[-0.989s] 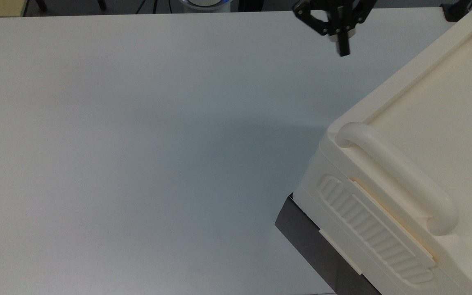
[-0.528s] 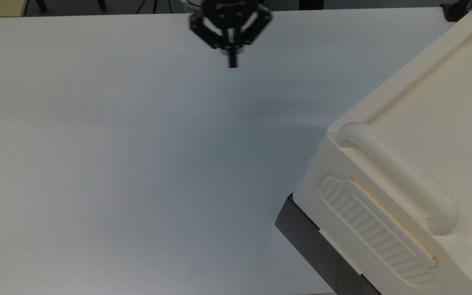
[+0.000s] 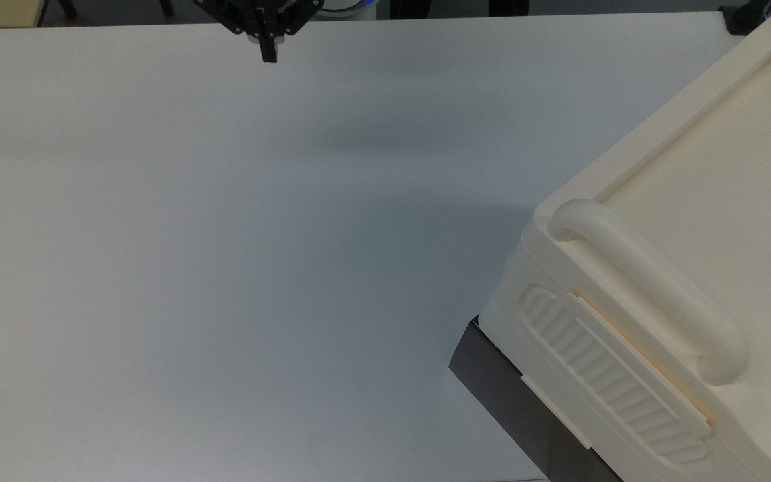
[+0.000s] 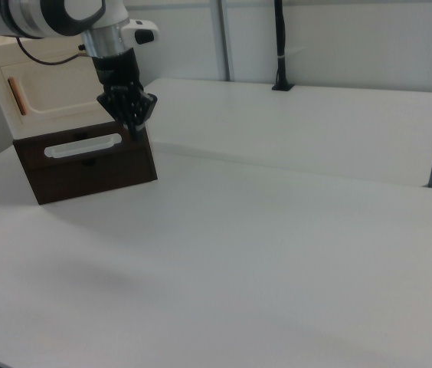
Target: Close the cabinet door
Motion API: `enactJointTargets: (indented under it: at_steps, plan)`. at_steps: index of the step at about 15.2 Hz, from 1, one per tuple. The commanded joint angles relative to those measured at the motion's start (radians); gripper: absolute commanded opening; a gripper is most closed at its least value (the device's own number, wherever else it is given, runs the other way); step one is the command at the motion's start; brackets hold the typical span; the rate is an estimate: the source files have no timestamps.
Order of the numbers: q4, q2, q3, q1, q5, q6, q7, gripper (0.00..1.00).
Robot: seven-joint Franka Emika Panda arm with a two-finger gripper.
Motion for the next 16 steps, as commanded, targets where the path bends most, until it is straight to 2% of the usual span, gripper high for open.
enactJointTargets:
  at_steps: [1,3,4,6,16]
  plan:
    - [-0.048,-0.027,0.006,0.004,-0.065,-0.006,0.079,0.5]
    - [-0.05,-0.019,0.006,0.004,-0.066,0.0,0.077,0.79]
    - [-0.056,-0.019,0.008,0.004,-0.066,0.002,0.076,0.8]
    - [-0.057,-0.019,0.006,0.001,-0.066,0.0,0.076,1.0]
    - [-0.053,-0.027,0.006,-0.004,-0.063,-0.006,0.076,1.0]
